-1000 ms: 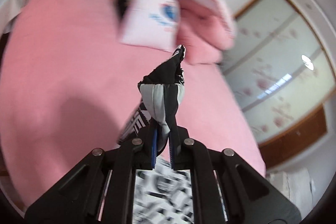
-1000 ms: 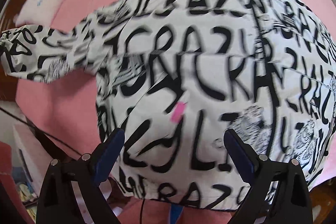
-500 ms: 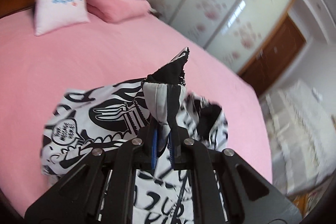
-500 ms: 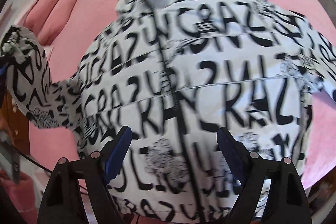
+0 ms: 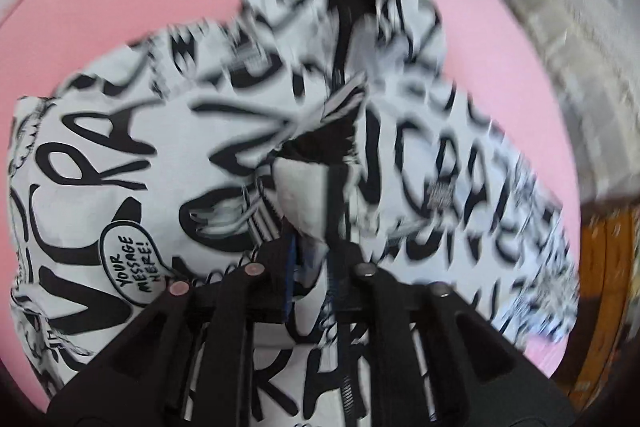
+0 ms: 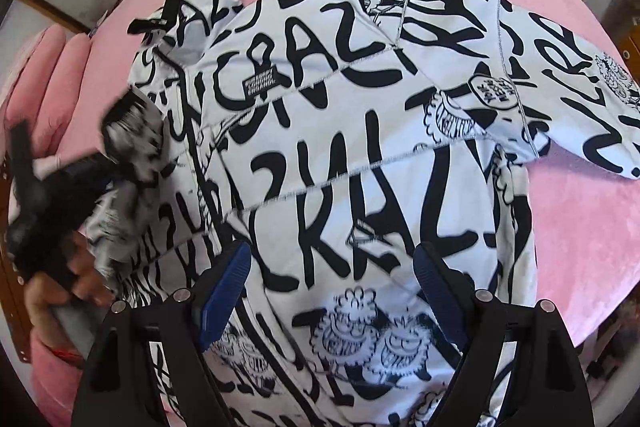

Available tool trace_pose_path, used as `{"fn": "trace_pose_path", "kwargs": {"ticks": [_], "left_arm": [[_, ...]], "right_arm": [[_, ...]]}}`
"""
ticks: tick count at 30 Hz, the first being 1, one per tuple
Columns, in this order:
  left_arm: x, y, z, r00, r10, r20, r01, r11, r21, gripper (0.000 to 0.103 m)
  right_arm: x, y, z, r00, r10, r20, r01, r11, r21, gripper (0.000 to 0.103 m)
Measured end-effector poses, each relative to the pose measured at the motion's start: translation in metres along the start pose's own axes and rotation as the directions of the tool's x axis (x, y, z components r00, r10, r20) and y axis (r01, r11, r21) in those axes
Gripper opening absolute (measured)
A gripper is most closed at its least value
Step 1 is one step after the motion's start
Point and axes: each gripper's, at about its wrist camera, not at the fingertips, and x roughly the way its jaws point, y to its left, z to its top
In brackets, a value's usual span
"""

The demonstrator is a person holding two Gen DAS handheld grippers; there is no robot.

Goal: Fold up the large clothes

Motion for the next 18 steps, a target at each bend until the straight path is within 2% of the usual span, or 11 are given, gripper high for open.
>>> {"fn": "trace_pose_path", "kwargs": {"ticks": [2, 4, 6, 7, 9, 11, 14, 18], "left_arm": [[0.002, -0.001, -0.008, 0.999, -0.024, -0.035, 0.024, 1.0, 0.008, 0.028], [-0.007, -0.001, -0.007, 0.998, -0.063, -0.018, 0.062, 0.998, -0.004, 0.057], [-0.026, 0.002, -0.008, 0.993, -0.115, 0.021, 0.115, 0.993, -0.008, 0.07], [-0.035, 0.006, -0.01, 0.988, -0.145, 0.044, 0.146, 0.989, -0.012, 0.071], [-0.058, 0.018, -0.018, 0.984, -0.161, 0.074, 0.163, 0.986, -0.031, 0.072], [-0.082, 0.032, -0.027, 0.987, -0.129, 0.094, 0.134, 0.989, -0.055, 0.072], [-0.109, 0.067, -0.045, 0.995, 0.005, 0.098, 0.005, 0.995, -0.101, 0.072], [-0.121, 0.111, -0.065, 0.987, 0.155, 0.048, -0.145, 0.975, -0.168, 0.072]], "right_arm": [[0.005, 0.004, 0.007, 1.0, 0.015, -0.002, -0.015, 1.0, -0.008, 0.085], [0.013, 0.011, 0.014, 0.999, 0.047, -0.007, -0.047, 0.999, -0.021, 0.086], [0.025, 0.022, 0.023, 0.994, 0.101, -0.028, -0.102, 0.994, -0.037, 0.086], [0.034, 0.028, 0.027, 0.989, 0.137, -0.05, -0.14, 0.989, -0.044, 0.086], [0.054, 0.041, 0.036, 0.978, 0.184, -0.097, -0.189, 0.98, -0.054, 0.086], [0.071, 0.054, 0.044, 0.972, 0.201, -0.124, -0.21, 0.975, -0.065, 0.086], [0.096, 0.075, 0.055, 0.964, 0.22, -0.148, -0.233, 0.969, -0.077, 0.09], [0.131, 0.102, 0.067, 0.962, 0.208, -0.176, -0.226, 0.97, -0.09, 0.092]]}}
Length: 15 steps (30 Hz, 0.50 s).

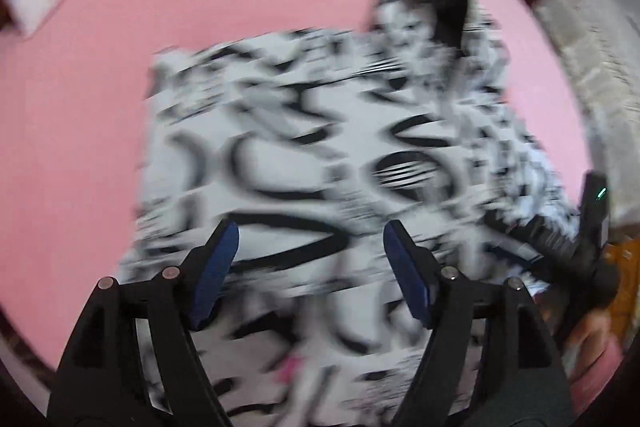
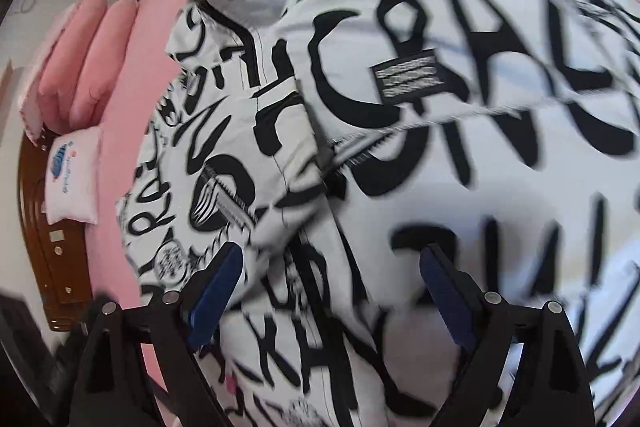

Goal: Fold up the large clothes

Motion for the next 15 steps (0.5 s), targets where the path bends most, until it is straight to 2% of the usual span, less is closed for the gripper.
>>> {"fn": "trace_pose_path", "kwargs": {"ticks": [2, 3, 4, 5, 6, 7, 8, 10, 12, 15], "left_arm": [[0.001, 0.029, -0.004, 0.997, 0.07, -0.021, -0.071, 0.996, -0.052, 0.072], [0.002, 0.036, -0.004, 0.996, 0.081, -0.023, -0.082, 0.994, -0.073, 0.072], [0.003, 0.05, -0.005, 0.995, 0.1, -0.027, -0.102, 0.99, -0.099, 0.072], [0.003, 0.061, -0.005, 0.993, 0.114, -0.031, -0.117, 0.986, -0.116, 0.072], [0.004, 0.07, -0.006, 0.992, 0.124, -0.034, -0.127, 0.984, -0.128, 0.072], [0.007, 0.079, -0.006, 0.99, 0.133, -0.041, -0.137, 0.981, -0.137, 0.072], [0.011, 0.089, -0.005, 0.988, 0.146, -0.057, -0.154, 0.976, -0.152, 0.072], [0.017, 0.102, -0.005, 0.984, 0.159, -0.076, -0.17, 0.97, -0.174, 0.072], [0.024, 0.115, -0.005, 0.985, 0.137, -0.103, -0.157, 0.963, -0.22, 0.072], [0.033, 0.127, -0.008, 0.992, 0.048, -0.115, -0.079, 0.957, -0.28, 0.072]], "right_arm": [[0.012, 0.008, 0.008, 0.999, 0.041, 0.012, -0.041, 0.999, 0.004, 0.089], [0.015, 0.012, 0.011, 0.998, 0.065, 0.025, -0.066, 0.998, 0.007, 0.082], [0.017, 0.017, 0.013, 0.996, 0.078, 0.038, -0.078, 0.997, 0.0, 0.067], [0.017, 0.022, 0.015, 0.996, 0.08, 0.045, -0.08, 0.997, -0.009, 0.057], [0.018, 0.028, 0.016, 0.997, 0.059, 0.05, -0.058, 0.998, -0.027, 0.049], [0.019, 0.032, 0.018, 0.998, 0.033, 0.058, -0.031, 0.999, -0.045, 0.035], [0.018, 0.034, 0.02, 0.997, 0.003, 0.072, 0.001, 0.998, -0.065, 0.027], [0.01, 0.03, 0.021, 0.993, 0.04, 0.115, -0.034, 0.998, -0.052, 0.014], [-0.006, 0.02, 0.019, 0.98, 0.089, 0.176, -0.089, 0.996, -0.009, 0.011], [-0.031, 0.009, 0.012, 0.966, 0.059, 0.253, -0.067, 0.997, 0.024, 0.01]]}}
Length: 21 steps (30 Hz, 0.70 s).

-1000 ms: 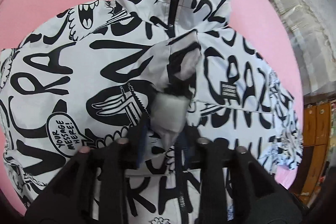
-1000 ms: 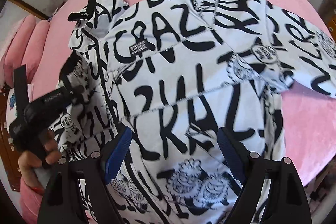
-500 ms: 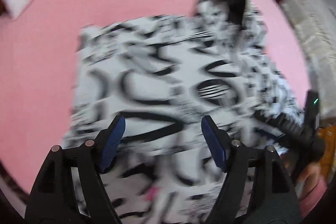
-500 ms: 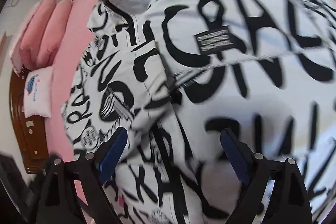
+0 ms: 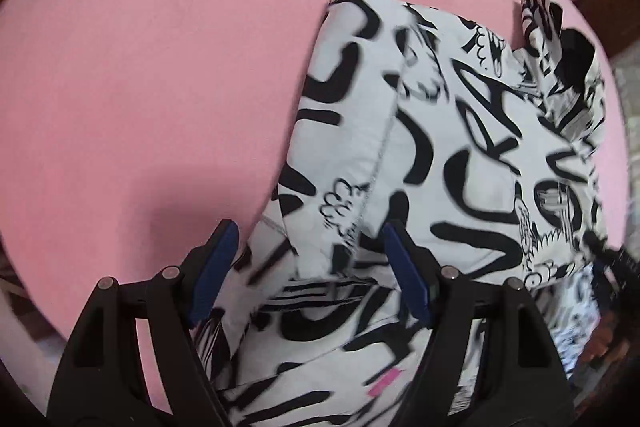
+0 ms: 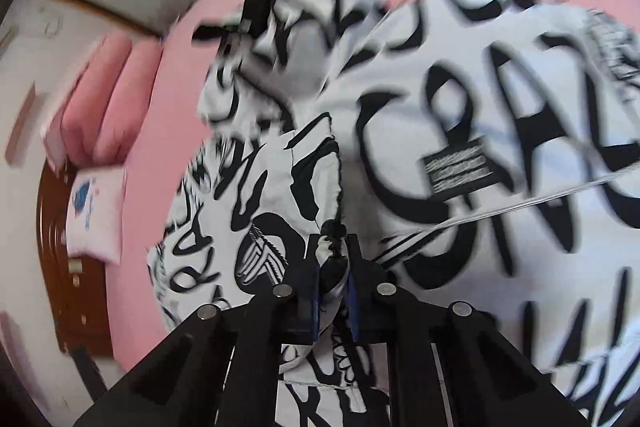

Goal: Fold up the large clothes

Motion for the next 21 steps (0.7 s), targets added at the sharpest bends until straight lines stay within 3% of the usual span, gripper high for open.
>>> {"fn": "trace_pose_path", "kwargs": {"ticks": [4, 9, 11, 13, 16, 18, 21], "left_arm": [[0.017, 0.009, 0.0, 0.998, -0.027, -0.052, 0.024, 0.998, -0.051, 0.071], [0.024, 0.002, -0.005, 0.998, 0.034, -0.043, -0.033, 0.999, 0.024, 0.065], [0.028, 0.004, -0.007, 0.996, 0.082, -0.039, -0.081, 0.996, 0.043, 0.05], [0.028, 0.007, -0.008, 0.995, 0.099, -0.012, -0.098, 0.993, 0.071, 0.028], [0.029, 0.012, -0.005, 0.99, 0.139, 0.035, -0.142, 0.983, 0.119, 0.02], [0.028, 0.015, -0.003, 0.981, 0.18, 0.071, -0.189, 0.97, 0.156, 0.02], [0.018, 0.016, 0.001, 0.962, 0.243, 0.126, -0.263, 0.949, 0.176, 0.016]], "right_arm": [[-0.02, -0.018, -0.013, 0.999, -0.035, 0.02, 0.034, 0.998, 0.046, 0.01], [-0.026, -0.033, -0.033, 0.993, -0.12, 0.019, 0.12, 0.993, 0.018, 0.01], [-0.02, -0.045, -0.035, 0.99, -0.14, 0.012, 0.14, 0.99, 0.012, 0.01], [-0.011, -0.051, -0.035, 0.984, -0.18, 0.016, 0.18, 0.983, -0.031, 0.01], [0.001, -0.049, -0.029, 0.968, -0.246, 0.041, 0.249, 0.964, -0.096, 0.011], [0.004, -0.043, -0.02, 0.95, -0.305, 0.072, 0.312, 0.938, -0.152, 0.012], [-0.012, -0.038, -0.005, 0.889, -0.425, 0.171, 0.45, 0.878, -0.162, 0.012]]}}
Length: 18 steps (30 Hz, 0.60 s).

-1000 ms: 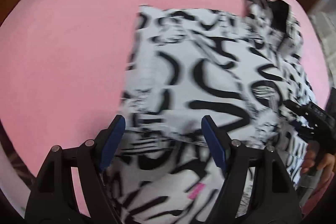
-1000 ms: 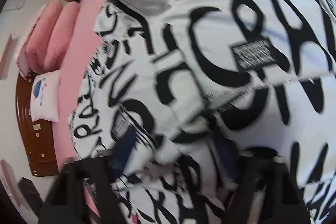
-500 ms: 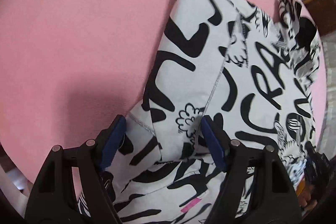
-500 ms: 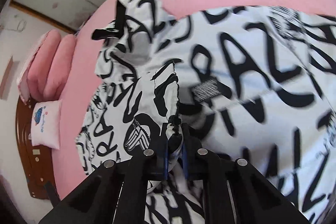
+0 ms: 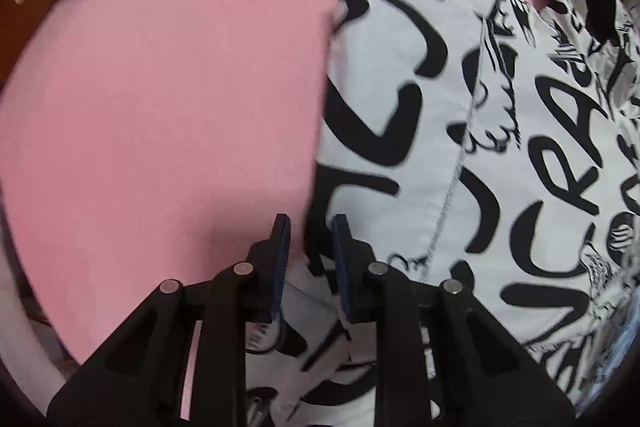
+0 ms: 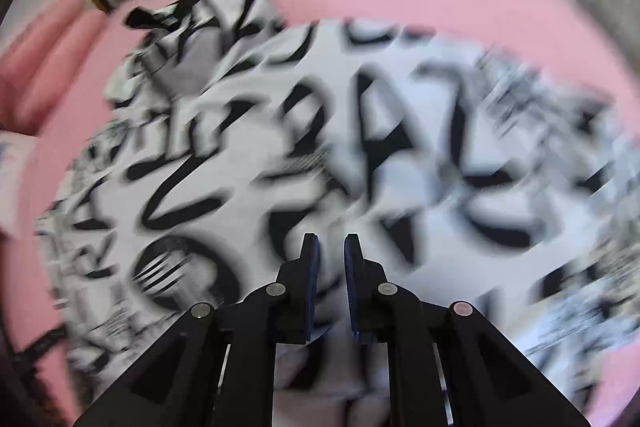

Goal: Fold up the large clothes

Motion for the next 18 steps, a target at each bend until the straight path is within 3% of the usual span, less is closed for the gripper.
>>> {"fn": "trace_pose_path", "kwargs": {"ticks": [3, 5, 7, 10, 12, 14, 18], "left_arm": [[-0.026, 0.006, 0.001, 0.998, -0.009, 0.06, 0.008, 1.0, 0.022, 0.016], [-0.047, 0.006, -0.003, 0.99, -0.113, 0.085, 0.108, 0.992, 0.062, 0.016], [-0.06, -0.006, -0.007, 0.976, -0.208, 0.058, 0.201, 0.973, 0.111, 0.015], [-0.059, -0.02, -0.017, 0.95, -0.308, -0.055, 0.312, 0.941, 0.131, 0.006], [-0.054, -0.048, -0.028, 0.94, -0.324, -0.105, 0.337, 0.932, 0.133, 0.002], [-0.042, -0.073, -0.033, 0.933, -0.333, -0.135, 0.349, 0.928, 0.127, 0.0], [-0.012, -0.097, -0.048, 0.933, -0.299, -0.202, 0.318, 0.946, 0.068, 0.0]], "right_arm": [[-0.018, -0.013, 0.01, 0.997, 0.08, 0.022, -0.081, 0.995, 0.056, 0.012], [-0.03, -0.009, 0.009, 0.993, 0.12, 0.017, -0.121, 0.992, 0.046, 0.012], [-0.037, 0.004, 0.002, 0.983, 0.184, -0.015, -0.184, 0.983, -0.015, 0.012], [-0.041, 0.032, -0.019, 0.949, 0.312, -0.048, -0.314, 0.948, -0.05, 0.012], [-0.04, 0.057, -0.041, 0.915, 0.391, -0.104, -0.398, 0.915, -0.06, 0.009], [-0.043, 0.084, -0.064, 0.898, 0.412, -0.151, -0.43, 0.896, -0.109, 0.006], [-0.031, 0.144, -0.104, 0.886, 0.396, -0.241, -0.451, 0.854, -0.26, 0.005]]}}
